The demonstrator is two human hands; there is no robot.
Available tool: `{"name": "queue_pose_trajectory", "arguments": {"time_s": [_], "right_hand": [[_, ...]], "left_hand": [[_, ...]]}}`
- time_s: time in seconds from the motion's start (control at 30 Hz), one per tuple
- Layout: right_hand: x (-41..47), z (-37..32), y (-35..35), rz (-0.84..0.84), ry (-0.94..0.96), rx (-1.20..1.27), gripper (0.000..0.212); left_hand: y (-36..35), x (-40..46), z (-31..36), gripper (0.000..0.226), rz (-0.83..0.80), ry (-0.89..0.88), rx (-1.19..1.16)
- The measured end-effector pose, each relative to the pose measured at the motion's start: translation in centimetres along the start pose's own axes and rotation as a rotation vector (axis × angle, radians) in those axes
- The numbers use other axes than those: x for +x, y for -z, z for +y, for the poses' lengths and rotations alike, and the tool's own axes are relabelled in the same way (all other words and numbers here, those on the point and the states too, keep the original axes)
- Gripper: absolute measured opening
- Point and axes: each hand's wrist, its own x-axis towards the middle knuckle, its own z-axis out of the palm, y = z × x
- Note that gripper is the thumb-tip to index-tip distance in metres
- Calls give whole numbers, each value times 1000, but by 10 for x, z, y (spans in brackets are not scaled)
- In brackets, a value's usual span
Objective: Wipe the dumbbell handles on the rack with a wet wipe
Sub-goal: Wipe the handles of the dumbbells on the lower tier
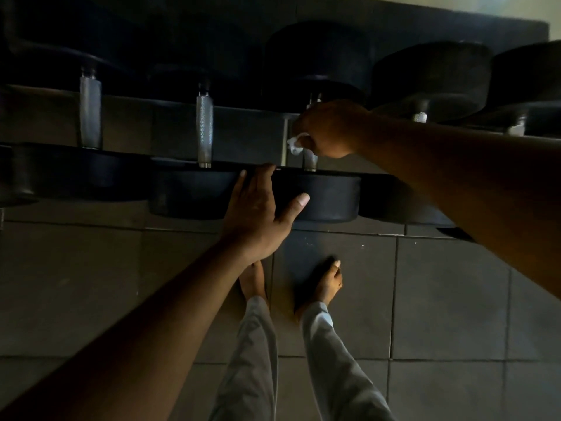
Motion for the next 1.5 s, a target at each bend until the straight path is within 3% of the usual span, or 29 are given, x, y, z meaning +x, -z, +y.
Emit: {"name": "queue_pose_trajectory", "arguments": {"time_s": [0.17,0.33,0.5,0.63,0.77,0.83,0.93,1.13,1.27,1.4,1.5], "right_hand": [[-2,-3,-28,-11,-14,196,37],[-11,6,-43,148,-133,699,35],[-48,27,-51,352,-271,988,29],[-85,49,-52,373,-326,1159,18],[-124,74,-56,400,-412,1358,38],[-140,86,-60,432,-488,1353,48],[-161,107,-71,465,-542,1280,39],[-178,155,-94,383,-539,1363,28],[-164,172,-107,376,-475,1108,29],[-141,178,-120,378,-385,1052,20],[-131,180,-129,291,-292,945,13]], "left_hand": [[0,0,1,90,10,-3,4],[4,2,2,91,-20,4,23],[12,7,11,87,-29,37,35],[12,10,31,84,-4,8,138],[-1,11,70,77,28,-122,179],[-10,13,93,76,8,-174,172],[-26,19,129,80,-109,-187,187],[-72,21,193,116,-405,12,339],[-100,30,207,119,-333,147,319],[-123,44,191,149,-231,188,270],[-125,43,187,146,-219,196,247]]}}
